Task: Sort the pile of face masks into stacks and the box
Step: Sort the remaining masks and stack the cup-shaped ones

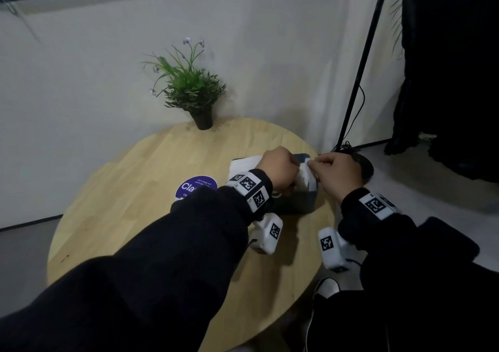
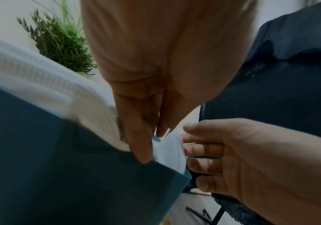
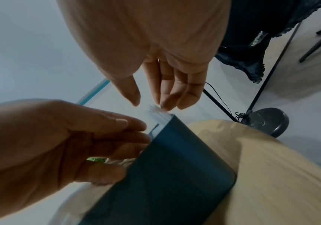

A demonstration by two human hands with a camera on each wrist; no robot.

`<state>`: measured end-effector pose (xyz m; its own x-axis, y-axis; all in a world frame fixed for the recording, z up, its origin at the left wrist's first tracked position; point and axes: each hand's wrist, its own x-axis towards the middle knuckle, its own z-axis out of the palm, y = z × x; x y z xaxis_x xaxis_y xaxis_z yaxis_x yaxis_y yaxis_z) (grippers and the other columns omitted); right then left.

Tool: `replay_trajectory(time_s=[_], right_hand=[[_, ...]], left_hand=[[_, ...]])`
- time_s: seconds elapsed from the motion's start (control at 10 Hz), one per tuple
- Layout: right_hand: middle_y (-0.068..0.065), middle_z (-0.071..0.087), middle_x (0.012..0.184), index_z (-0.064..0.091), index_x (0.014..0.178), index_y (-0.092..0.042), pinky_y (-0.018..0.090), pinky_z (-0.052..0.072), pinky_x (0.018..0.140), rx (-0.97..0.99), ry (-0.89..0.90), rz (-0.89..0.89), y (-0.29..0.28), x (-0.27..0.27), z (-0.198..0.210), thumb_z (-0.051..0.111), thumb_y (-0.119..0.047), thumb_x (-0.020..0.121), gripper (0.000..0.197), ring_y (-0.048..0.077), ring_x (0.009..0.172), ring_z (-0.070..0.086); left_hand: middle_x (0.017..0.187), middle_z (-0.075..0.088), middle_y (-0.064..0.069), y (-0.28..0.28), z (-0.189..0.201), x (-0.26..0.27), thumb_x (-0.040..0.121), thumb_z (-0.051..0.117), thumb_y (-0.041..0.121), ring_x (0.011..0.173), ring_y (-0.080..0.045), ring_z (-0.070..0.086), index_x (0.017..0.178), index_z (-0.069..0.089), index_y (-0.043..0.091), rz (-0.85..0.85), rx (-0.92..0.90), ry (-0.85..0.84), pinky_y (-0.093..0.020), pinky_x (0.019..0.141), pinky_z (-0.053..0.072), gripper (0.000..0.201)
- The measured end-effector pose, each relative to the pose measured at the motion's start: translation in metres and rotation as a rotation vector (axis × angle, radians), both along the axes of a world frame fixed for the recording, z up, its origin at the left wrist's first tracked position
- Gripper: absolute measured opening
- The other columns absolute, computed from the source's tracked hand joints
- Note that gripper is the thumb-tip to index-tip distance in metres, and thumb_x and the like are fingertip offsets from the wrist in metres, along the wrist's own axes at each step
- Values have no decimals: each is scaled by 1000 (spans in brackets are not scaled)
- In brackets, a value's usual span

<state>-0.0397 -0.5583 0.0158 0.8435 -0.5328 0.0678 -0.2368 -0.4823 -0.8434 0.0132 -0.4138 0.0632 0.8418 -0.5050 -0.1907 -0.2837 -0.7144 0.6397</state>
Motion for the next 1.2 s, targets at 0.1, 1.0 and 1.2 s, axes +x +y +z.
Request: replay_trajectory(time_s=[0.1, 1.0, 1.2], right_hand=[[10, 75, 118, 77, 115, -7, 40, 52, 102, -18, 61, 25, -2, -3, -3, 73, -27, 92, 31, 28, 114, 67], [2, 78, 116, 75, 120, -16, 51, 48, 112, 880, 123, 340, 178, 100, -53, 68, -64, 75, 66, 26, 112, 73], [-11, 70, 113, 65, 116, -20, 37, 42, 108, 716, 170, 305, 184, 51, -13, 57, -54, 98, 40, 11, 111, 60]], left_hand=[[89, 78, -19, -3, -1, -5, 94, 56, 1, 79, -33, 76, 106, 78, 4, -59, 116, -63, -46, 71, 65, 26], [134, 60, -19, 286, -53, 56, 107, 53, 29, 122, -38, 56, 127, 59, 2, 851, -646, 370, -49, 98, 49, 34], [153, 49, -12, 294, -43, 38, 106, 47, 52, 131, -32, 50, 150, 45, 9, 844, -658, 356, -51, 109, 45, 61]])
